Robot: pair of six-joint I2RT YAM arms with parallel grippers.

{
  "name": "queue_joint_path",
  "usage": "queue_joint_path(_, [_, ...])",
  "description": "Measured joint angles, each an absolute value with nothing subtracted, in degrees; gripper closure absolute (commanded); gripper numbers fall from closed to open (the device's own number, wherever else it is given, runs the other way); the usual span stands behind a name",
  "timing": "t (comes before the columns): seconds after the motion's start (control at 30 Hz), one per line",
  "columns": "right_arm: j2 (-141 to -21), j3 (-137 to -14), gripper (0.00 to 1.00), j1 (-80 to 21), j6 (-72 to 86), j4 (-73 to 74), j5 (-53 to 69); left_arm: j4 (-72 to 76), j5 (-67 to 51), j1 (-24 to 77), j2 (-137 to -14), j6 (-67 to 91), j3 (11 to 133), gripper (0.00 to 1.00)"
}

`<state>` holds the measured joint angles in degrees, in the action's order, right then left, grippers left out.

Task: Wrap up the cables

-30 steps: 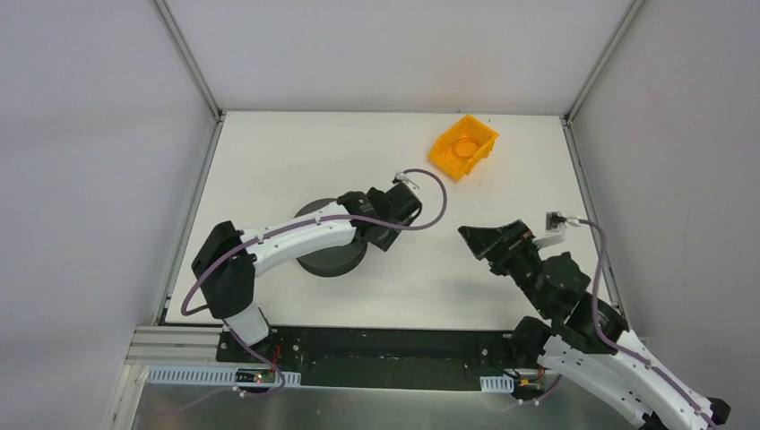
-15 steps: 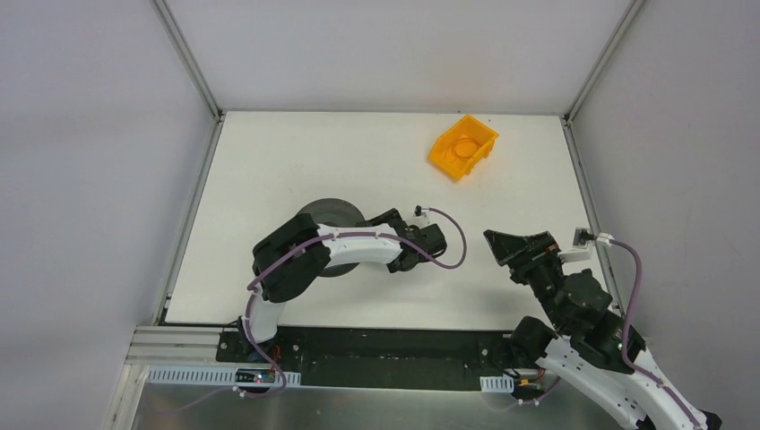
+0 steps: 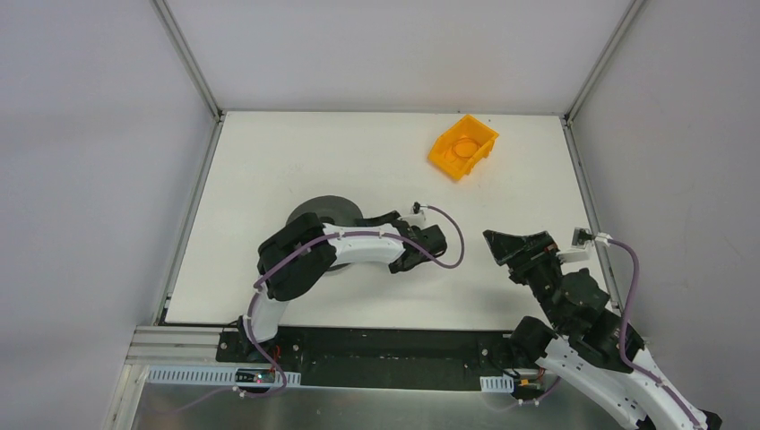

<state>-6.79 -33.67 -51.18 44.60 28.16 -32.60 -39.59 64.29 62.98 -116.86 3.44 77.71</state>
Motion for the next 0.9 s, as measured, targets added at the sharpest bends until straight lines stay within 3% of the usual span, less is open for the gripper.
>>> queue_joint_path(0.17, [-7.7,-32.75,0.09,-51.18,44.86,28.03,-32.64,-42.37,62.54,62.78,-112.49,3.27,81.25,1.0])
queue_joint_path(0.47, [-11.11,-32.64,0.1,-51.18,45.04,27.11,-32.58,-45.08,43.48,61.63,-98.5,8.05,92.97,1.0])
queue_joint_path(0.77, [-14.52,-32.64,0.1,-51.18,45.25,26.81,-32.84,-47.51,20.34,46.92,-94.04,15.0,92.27,1.0])
queue_joint_path(0.9, [-18.48,-32.64,0.21,-51.18,43.94,26.04,-34.76,-46.3,17.21,44.45,-92.33,15.25,89.78,1.0])
